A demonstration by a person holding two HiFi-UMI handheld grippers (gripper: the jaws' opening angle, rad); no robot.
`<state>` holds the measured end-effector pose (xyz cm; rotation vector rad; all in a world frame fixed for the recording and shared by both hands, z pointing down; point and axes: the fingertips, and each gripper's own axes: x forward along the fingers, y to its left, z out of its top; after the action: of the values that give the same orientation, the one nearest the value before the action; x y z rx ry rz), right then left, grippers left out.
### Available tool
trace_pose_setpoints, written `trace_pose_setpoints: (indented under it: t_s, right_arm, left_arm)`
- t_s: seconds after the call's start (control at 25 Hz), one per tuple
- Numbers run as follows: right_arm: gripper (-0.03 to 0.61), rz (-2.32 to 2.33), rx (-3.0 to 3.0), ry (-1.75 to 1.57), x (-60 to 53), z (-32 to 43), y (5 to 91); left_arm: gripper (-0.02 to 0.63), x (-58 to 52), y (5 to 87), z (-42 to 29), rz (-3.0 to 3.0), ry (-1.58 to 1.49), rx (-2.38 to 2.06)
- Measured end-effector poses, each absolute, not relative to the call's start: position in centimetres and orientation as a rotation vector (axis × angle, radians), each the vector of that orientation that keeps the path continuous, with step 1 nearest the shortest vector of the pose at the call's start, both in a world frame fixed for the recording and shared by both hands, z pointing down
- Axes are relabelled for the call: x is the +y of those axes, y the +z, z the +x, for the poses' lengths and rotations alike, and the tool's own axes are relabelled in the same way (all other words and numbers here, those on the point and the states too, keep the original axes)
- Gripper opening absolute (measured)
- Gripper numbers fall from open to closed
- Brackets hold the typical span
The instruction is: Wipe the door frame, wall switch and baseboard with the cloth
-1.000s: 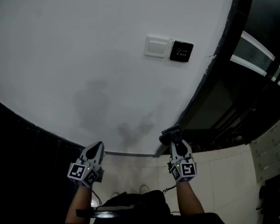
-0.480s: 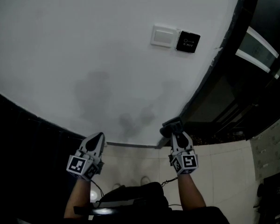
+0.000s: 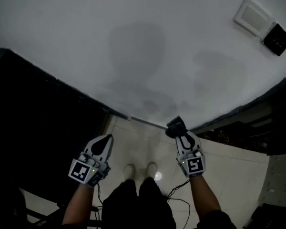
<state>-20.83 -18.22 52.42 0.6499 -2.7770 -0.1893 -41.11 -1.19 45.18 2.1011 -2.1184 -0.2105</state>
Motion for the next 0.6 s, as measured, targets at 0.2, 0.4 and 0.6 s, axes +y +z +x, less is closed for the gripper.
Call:
trace_pose_setpoints:
  t_s: [0.2,0.4,0.6]
  right_arm:
    - [0.086,0.328,-2.737,-0.219,-16.5,-27.1,62.3]
    - [0.084,0.111,-2.668,-0.167,-16.0,-31.5,77.3]
    - [0.084,0.011,-2.623,-0.171,-15.5,-37.7,95.8]
  left_arm:
    - [0.002,-2.1,53.9,-43.1,2.014,-0.103,-2.159]
    - [0.002,-2.9,66.0,-44.6,1.879,-0.123,-2.168]
    - [0.002,-1.6,81.5,-48.5,1.729,-0.127,-2.26]
